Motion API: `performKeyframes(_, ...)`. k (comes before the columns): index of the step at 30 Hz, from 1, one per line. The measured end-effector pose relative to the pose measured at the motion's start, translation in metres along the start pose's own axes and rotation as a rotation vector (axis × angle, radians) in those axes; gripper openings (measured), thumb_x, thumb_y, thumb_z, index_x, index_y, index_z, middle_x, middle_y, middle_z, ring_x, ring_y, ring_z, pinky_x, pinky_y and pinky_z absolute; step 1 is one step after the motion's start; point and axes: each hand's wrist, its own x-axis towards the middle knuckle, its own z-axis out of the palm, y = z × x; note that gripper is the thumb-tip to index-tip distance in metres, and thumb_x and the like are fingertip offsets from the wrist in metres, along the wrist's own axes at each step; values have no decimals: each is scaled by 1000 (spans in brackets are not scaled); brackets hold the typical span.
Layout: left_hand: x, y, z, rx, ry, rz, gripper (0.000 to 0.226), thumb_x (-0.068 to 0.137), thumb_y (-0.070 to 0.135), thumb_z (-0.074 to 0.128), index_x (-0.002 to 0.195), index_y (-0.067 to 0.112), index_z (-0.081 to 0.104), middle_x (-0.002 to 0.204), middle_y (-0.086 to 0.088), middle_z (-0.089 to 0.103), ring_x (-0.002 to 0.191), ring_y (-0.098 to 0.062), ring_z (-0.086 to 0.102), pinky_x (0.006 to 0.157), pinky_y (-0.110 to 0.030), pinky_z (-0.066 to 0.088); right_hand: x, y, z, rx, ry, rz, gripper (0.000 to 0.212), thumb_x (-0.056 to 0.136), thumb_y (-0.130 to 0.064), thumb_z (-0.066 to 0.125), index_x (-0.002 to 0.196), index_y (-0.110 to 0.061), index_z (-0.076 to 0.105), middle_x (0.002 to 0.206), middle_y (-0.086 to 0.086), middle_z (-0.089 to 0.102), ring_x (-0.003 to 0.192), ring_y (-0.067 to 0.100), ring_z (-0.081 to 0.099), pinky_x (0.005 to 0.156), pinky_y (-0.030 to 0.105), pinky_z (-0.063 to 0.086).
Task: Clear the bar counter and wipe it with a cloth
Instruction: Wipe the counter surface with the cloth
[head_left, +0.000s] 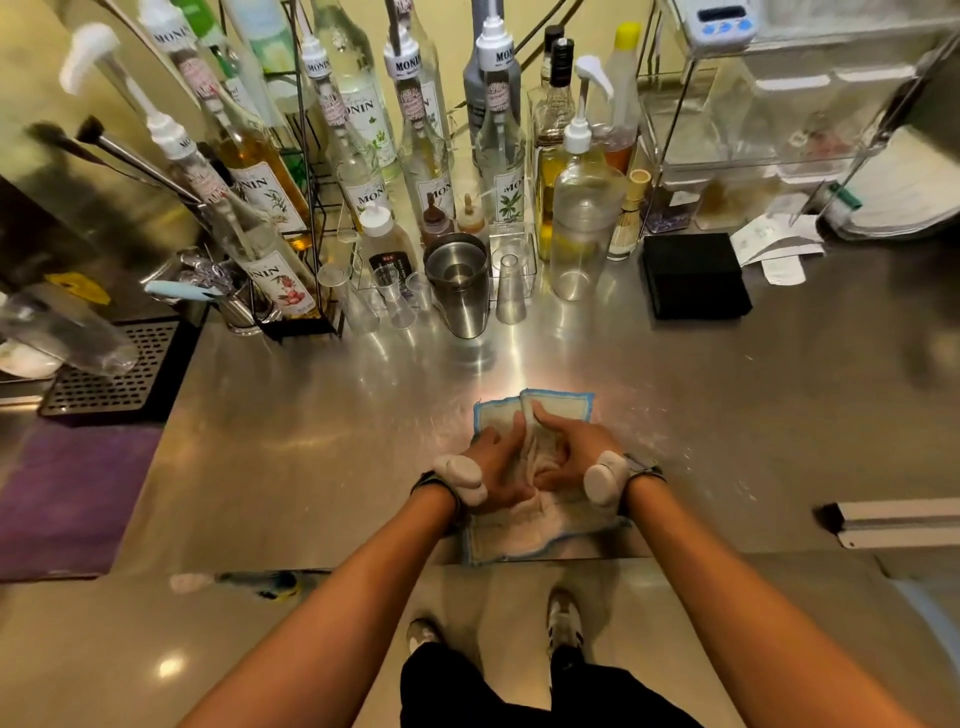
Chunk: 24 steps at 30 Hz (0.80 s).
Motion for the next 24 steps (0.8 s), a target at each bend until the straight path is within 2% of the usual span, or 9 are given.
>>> performKeyframes(2, 2, 2, -3, -38, -19, -16, 106, 84, 49, 63, 153, 27, -14, 135, -17, 40, 126, -34, 42, 103, -42, 42, 2, 5, -4, 41, 5, -42, 105, 70, -34, 87, 156, -33, 25, 143, 7, 56, 124, 26, 57, 92, 21, 42)
performKeyframes(5, 9, 8, -10, -41, -25, -33, 107, 85, 48, 63, 153, 24, -16, 140, -19, 37, 131, -35, 38, 107, -42, 39, 9, 13, -16, 77, 7, -66, 107, 68, -33, 88, 155, -37, 25, 140, 8, 57, 117, 23, 58, 87, 19, 39)
performKeyframes(9, 30, 10, -21, -26, -18, -42, 105, 87, 49, 62, 153, 22, -15, 148, -19, 31, 138, -35, 31, 112, -41, 33, 24, 25, -35, 77, 28, -65, 111, 64, -36, 91, 155, -35, 27, 147, 4, 52, 131, 25, 52, 98, 20, 40)
performKeyframes(13, 56, 12, -30, -24, -4, -56, 104, 87, 52, 60, 153, 23, -14, 149, -21, 29, 139, -37, 29, 113, -42, 32, 43, 42, -55, 94, 47, -63, 112, 61, -39, 93, 154, -36, 31, 146, 1, 53, 132, 20, 51, 96, 16, 36)
performKeyframes(19, 89, 14, -46, -18, 24, -40, 103, 85, 52, 61, 153, 24, -12, 155, -20, 23, 144, -35, 24, 115, -43, 30, 71, 54, -77, 119, 70, -85, 113, 58, -42, 93, 153, -36, 32, 147, 0, 50, 133, 17, 49, 97, 16, 36)
performKeyframes(21, 104, 16, -51, -10, 21, -55, 104, 85, 53, 61, 153, 24, -12, 155, -21, 23, 144, -35, 25, 115, -44, 30, 81, 60, -87, 131, 80, -84, 112, 58, -43, 93, 152, -37, 33, 139, -3, 55, 126, 15, 53, 95, 18, 37)
performKeyframes(23, 115, 18, -55, 5, 29, -71, 103, 86, 53, 60, 153, 25, -12, 153, -21, 25, 142, -36, 27, 114, -43, 31, 89, 65, -94, 118, 78, -86, 112, 58, -44, 93, 152, -37, 33, 107, -19, 56, 96, 2, 56, 86, 18, 41)
performKeyframes(24, 120, 20, -57, 10, 35, -75, 102, 86, 53, 60, 153, 25, -11, 152, -21, 26, 141, -37, 28, 113, -42, 33, 92, 67, -98, 108, 78, -83, 112, 58, -45, 92, 152, -37, 33, 90, -26, 48, 81, -7, 48, 78, 16, 40)
